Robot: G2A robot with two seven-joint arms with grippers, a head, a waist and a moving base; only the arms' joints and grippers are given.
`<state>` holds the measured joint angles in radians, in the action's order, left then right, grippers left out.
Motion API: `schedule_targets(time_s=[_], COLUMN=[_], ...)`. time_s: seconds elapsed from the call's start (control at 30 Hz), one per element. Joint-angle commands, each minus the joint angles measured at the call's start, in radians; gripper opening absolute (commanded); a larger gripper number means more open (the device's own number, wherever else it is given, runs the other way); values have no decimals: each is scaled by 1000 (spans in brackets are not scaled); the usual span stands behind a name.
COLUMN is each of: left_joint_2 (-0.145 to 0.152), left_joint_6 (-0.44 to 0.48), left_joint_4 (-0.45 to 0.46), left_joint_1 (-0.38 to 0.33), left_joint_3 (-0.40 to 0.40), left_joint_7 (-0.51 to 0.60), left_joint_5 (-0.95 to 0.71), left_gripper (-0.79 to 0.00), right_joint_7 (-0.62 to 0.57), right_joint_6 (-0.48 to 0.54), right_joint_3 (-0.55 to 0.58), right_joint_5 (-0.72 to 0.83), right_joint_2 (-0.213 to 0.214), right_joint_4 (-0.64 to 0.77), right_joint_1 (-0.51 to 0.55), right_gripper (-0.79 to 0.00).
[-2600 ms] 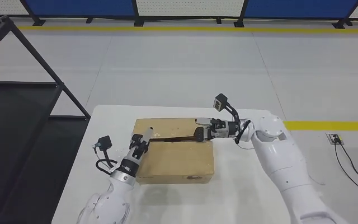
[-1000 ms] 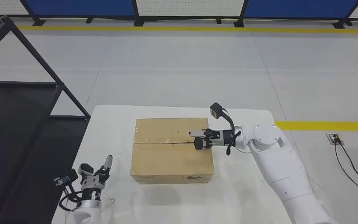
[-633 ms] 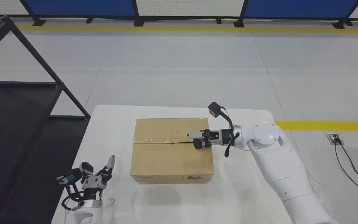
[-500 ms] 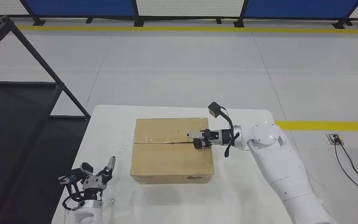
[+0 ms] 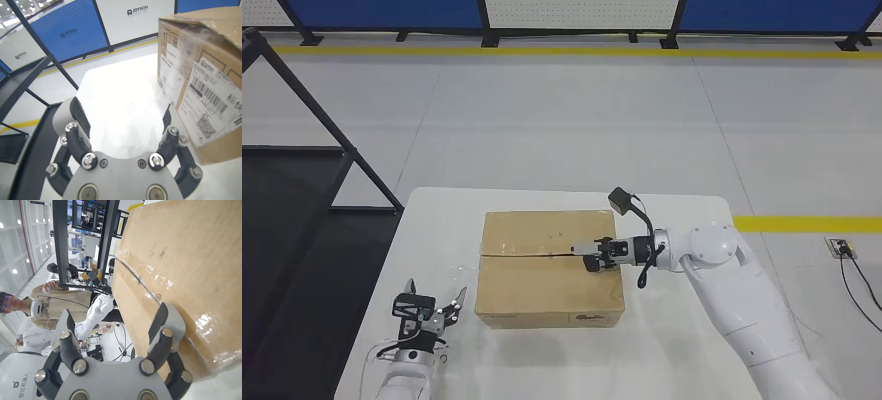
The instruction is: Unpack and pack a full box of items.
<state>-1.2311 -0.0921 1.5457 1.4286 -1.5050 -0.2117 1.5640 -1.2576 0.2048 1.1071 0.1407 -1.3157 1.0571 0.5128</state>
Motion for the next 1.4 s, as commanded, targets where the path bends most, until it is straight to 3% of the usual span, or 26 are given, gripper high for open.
schedule_targets(time_s=[0.0,0.3,0.53,0.73,0.87,1.17,1.37], left_joint_2=[-1,-9,-11,-11,-12,-12,-23], left_joint_6=[-13,-69,-19,9,-18,-18,-79], left_joint_4=[-15,-72,-117,-92,-57,-57,-126], left_joint_1=[-12,-74,-116,-112,-96,-96,-133], left_joint_3=[16,61,79,80,73,73,127], left_joint_7=[-6,4,35,39,78,78,133], left_joint_5=[51,144,172,163,180,180,244], left_gripper=[0,0,0,0,0,0,0], right_joint_7=[-1,7,20,30,35,47,48], right_joint_6=[1,-11,-28,-39,-43,-52,-49], right_joint_3=[-2,-19,-33,-41,-43,-47,-57], right_joint_5=[4,3,0,-2,-3,4,14], right_joint_2=[1,5,7,10,13,17,17], right_joint_4=[1,19,40,56,65,64,56], right_joint_1=[0,1,1,4,7,10,-2], right_gripper=[0,0,0,0,0,0,0])
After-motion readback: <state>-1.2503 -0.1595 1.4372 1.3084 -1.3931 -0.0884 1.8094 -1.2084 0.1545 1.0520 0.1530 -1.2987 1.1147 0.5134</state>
